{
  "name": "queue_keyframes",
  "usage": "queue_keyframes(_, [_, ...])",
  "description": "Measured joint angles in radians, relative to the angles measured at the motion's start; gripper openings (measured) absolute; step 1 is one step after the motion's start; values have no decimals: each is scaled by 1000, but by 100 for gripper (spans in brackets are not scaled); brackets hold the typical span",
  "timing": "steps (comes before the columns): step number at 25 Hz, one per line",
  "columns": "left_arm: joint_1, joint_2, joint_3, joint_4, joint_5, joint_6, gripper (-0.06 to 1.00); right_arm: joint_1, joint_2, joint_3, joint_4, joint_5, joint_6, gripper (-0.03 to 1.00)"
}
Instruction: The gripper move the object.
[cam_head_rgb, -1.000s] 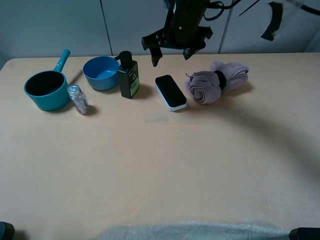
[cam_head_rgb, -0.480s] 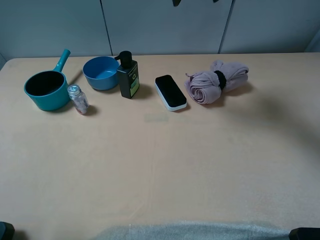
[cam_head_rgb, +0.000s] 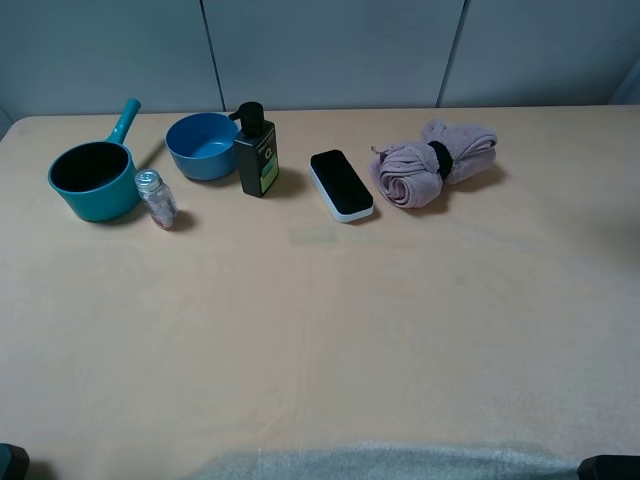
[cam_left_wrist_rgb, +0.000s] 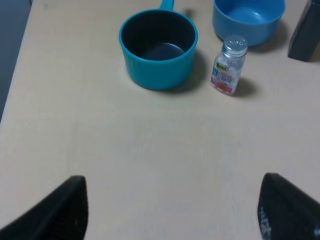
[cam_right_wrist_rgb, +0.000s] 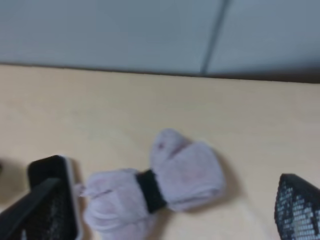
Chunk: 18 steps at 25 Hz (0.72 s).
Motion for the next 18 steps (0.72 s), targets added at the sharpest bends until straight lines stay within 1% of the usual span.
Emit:
queue_keyframes(5, [0, 0, 0, 0, 0, 0, 77, -96, -139, 111, -34, 11, 0, 63])
queue_keyframes(9, [0, 0, 0, 0, 0, 0, 77, -191, -276, 255, -48, 3, 0, 63])
queue_keyframes(13, [0, 0, 0, 0, 0, 0, 77, -292, -416, 417, -58, -42, 0, 63])
queue_keyframes(15, [0, 0, 0, 0, 0, 0, 77, -318, -491, 502, -60, -75, 0, 63])
queue_keyframes(18, [0, 0, 0, 0, 0, 0, 77, -327, -596, 611, -61, -110, -3, 63])
